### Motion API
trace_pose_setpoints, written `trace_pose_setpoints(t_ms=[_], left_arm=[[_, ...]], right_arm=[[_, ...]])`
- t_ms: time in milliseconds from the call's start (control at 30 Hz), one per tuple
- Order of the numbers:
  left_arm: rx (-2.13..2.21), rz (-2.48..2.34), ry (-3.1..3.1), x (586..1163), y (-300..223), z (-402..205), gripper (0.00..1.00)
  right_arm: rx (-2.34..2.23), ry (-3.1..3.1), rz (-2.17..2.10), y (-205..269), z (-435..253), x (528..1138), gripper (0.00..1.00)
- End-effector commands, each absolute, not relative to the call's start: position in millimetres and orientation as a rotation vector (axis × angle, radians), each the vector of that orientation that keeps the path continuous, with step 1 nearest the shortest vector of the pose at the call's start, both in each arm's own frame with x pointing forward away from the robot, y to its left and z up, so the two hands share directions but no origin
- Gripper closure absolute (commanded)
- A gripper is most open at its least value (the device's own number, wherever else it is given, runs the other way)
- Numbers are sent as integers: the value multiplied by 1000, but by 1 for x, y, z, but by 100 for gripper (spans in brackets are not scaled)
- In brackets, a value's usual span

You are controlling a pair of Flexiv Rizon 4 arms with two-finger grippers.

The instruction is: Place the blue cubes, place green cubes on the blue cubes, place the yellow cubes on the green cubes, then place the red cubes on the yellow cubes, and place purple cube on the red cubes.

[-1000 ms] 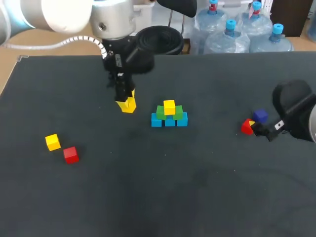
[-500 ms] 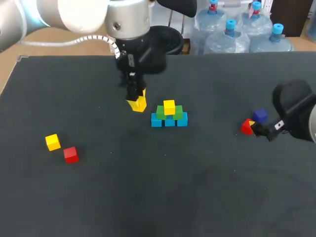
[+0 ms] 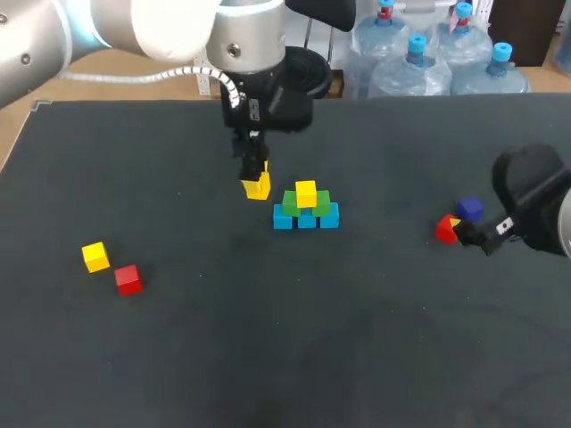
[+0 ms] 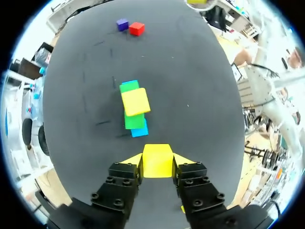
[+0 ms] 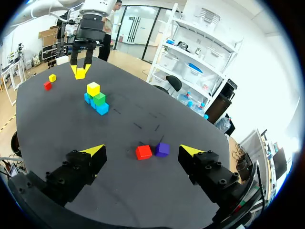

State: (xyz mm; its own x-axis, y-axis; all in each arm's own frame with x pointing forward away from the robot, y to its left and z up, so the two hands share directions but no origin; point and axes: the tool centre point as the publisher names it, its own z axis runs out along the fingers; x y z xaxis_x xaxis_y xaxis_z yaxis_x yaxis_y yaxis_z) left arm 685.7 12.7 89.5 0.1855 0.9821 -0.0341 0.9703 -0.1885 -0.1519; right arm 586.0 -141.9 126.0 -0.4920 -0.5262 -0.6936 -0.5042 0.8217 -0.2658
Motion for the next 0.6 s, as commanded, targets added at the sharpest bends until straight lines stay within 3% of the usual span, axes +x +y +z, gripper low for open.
trace_pose_setpoints(t_ms=[33, 600], left_arm=[[-2300, 224, -1973, 695, 4, 88, 100], [-2206, 257, -2077, 693, -9, 81, 100]], right_arm=[[-749, 2169, -29, -143, 124, 586, 0], [-749, 2169, -29, -143, 124, 586, 0]])
